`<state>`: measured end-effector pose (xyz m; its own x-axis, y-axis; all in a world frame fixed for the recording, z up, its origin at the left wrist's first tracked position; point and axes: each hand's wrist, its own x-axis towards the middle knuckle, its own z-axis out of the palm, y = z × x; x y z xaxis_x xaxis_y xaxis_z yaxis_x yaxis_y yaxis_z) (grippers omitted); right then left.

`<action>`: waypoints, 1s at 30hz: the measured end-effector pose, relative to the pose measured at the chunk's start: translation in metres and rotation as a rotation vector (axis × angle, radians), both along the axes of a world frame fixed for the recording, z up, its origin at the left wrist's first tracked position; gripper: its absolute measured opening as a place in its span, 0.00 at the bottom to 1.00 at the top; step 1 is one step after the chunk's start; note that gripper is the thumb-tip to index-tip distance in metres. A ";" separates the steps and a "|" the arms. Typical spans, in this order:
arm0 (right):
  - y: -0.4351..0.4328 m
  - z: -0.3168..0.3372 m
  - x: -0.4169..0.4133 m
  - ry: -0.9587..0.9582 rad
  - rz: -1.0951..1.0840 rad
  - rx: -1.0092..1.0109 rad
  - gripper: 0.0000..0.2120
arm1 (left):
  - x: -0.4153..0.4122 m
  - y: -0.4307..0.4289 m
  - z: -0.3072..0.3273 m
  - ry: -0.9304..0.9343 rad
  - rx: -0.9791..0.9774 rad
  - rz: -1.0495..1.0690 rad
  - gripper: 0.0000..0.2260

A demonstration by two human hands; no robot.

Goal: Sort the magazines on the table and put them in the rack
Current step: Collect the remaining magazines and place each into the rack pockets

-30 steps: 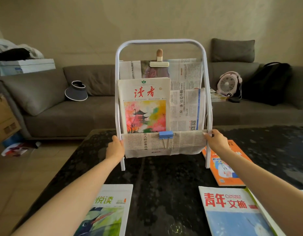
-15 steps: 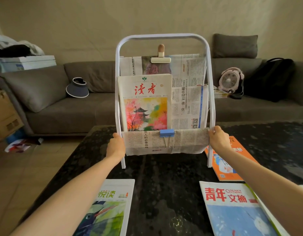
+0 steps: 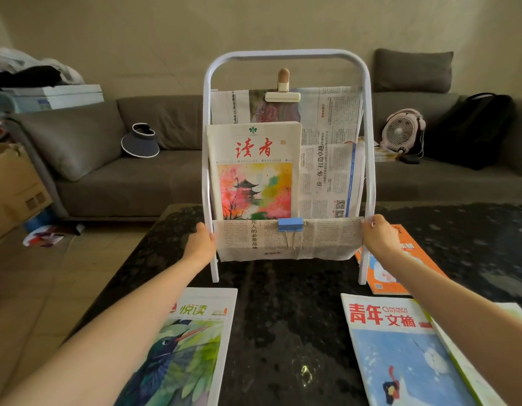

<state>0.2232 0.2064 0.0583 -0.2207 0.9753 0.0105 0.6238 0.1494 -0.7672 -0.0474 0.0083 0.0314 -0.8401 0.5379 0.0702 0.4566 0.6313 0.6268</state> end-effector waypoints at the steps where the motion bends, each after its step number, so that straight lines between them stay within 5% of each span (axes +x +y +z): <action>1: -0.002 0.002 0.001 0.010 0.009 -0.037 0.19 | -0.002 -0.004 0.001 -0.085 0.012 -0.024 0.21; 6: -0.032 0.004 -0.001 0.272 -0.135 -0.053 0.32 | -0.018 -0.063 -0.021 -0.153 -0.362 0.051 0.43; 10: -0.088 -0.010 -0.001 0.503 -0.109 0.010 0.23 | -0.018 -0.114 -0.044 -0.106 -0.675 0.191 0.50; 15: -0.167 -0.064 -0.028 -0.050 0.507 -0.049 0.21 | 0.003 -0.145 -0.058 -0.150 -0.705 0.317 0.52; 18: -0.212 -0.093 -0.045 -0.317 0.740 -0.023 0.29 | 0.010 -0.150 -0.059 -0.180 -0.650 0.332 0.51; 22: -0.246 -0.104 -0.052 -0.443 0.904 -0.001 0.35 | 0.018 -0.157 -0.058 -0.215 -0.521 0.332 0.48; 30: -0.248 -0.102 -0.050 -0.358 0.837 -0.012 0.33 | 0.035 -0.165 -0.055 -0.231 -0.171 0.202 0.14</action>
